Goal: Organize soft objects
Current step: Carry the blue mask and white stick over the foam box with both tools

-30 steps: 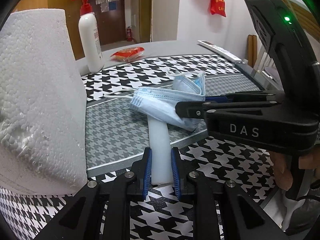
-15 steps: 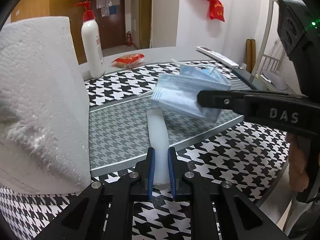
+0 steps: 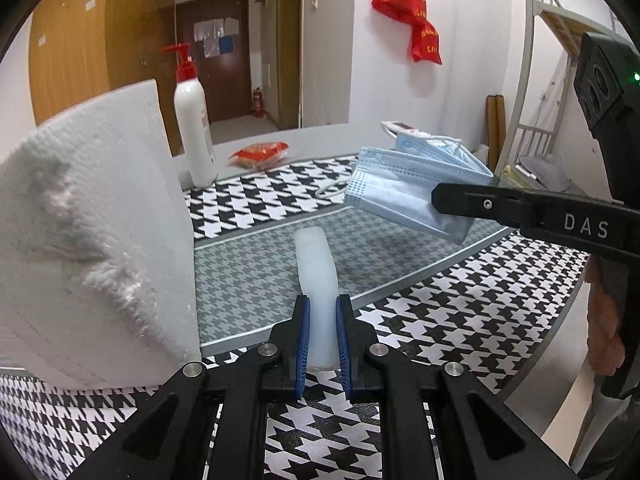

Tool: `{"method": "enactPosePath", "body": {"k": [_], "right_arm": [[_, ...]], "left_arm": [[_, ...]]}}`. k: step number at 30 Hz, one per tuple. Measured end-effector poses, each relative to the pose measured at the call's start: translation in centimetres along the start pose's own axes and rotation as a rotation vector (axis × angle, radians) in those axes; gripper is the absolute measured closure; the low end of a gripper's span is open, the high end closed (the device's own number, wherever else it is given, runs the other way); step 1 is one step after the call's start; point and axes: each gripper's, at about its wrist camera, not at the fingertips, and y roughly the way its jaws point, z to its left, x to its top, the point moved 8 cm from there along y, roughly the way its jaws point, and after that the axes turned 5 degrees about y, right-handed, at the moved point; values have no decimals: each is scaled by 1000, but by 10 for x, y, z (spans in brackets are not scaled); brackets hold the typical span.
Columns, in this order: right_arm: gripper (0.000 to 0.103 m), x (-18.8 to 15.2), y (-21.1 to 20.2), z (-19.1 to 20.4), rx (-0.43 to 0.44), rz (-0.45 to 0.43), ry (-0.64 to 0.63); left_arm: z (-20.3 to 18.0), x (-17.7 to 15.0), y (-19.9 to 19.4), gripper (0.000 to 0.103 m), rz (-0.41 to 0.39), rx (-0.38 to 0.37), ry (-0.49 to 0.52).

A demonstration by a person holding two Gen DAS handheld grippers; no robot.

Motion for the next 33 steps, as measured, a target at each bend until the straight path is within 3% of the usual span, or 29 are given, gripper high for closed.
{"method": "enactPosePath", "body": {"k": [33], "right_arm": [[85, 10, -60, 24, -53, -166, -67]], "left_arm": [[5, 45, -69, 89, -207, 50, 43]]}}
